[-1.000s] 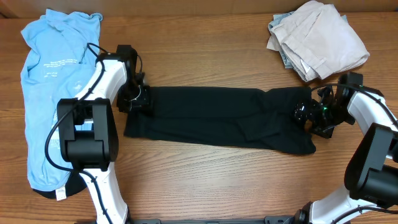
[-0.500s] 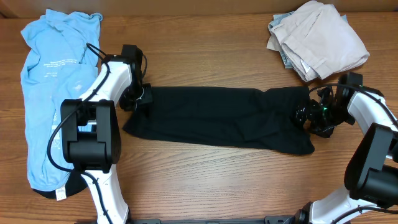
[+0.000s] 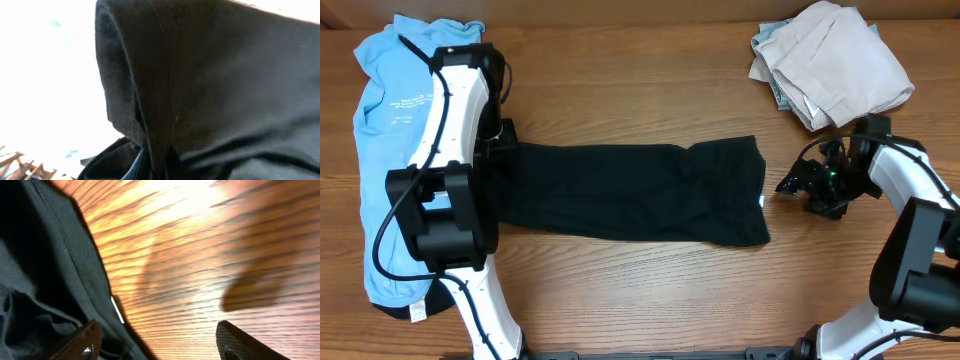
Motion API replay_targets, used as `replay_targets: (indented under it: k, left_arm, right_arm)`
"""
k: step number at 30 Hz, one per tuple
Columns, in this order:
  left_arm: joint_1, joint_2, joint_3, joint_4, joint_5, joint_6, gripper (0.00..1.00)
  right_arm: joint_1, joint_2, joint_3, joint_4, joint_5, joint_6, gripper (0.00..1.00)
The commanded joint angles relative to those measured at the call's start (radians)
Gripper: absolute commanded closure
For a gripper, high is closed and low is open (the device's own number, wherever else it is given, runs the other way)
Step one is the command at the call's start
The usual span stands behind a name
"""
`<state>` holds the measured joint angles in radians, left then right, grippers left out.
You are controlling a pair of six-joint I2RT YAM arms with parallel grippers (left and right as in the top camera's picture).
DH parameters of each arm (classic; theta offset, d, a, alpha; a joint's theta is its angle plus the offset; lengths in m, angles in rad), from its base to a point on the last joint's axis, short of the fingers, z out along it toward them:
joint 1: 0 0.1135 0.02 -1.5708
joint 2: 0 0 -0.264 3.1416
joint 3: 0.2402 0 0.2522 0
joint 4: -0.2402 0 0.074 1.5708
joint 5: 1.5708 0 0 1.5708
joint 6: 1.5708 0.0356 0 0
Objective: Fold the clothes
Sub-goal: 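Fold the strip's left end rightward over the middle with the left gripper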
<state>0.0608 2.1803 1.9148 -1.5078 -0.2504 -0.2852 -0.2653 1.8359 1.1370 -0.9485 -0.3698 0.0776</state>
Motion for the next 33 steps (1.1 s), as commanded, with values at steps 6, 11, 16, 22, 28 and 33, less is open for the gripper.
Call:
replay_targets:
  k: [6, 11, 16, 22, 28, 33]
  left_arm:
    - [-0.146, -0.004, 0.028, -0.04, -0.032, 0.018, 0.96]
    - [-0.254, -0.004, 0.027, -0.006, 0.111, 0.007, 0.96]
    - [-0.346, -0.004, 0.027, 0.042, 0.179, -0.012, 0.96]
    - [-0.434, -0.004, 0.027, 0.101, 0.256, -0.046, 0.96]
    - [-0.496, -0.004, 0.027, 0.172, 0.325, -0.07, 0.96]
    - [-0.526, -0.003, 0.027, 0.203, 0.336, -0.108, 0.96]
  right_arm:
    - [0.018, 0.005, 0.023, 0.003, -0.005, 0.001, 0.23]
    - [0.018, 0.005, 0.023, 0.003, -0.005, 0.001, 0.22]
    - [0.018, 0.005, 0.023, 0.003, -0.005, 0.001, 0.22]
    - [0.018, 0.005, 0.023, 0.004, -0.005, 0.001, 0.22]
    - [0.018, 0.005, 0.023, 0.004, -0.005, 0.001, 0.22]
    - [0.018, 0.005, 0.023, 0.004, -0.005, 0.001, 0.22]
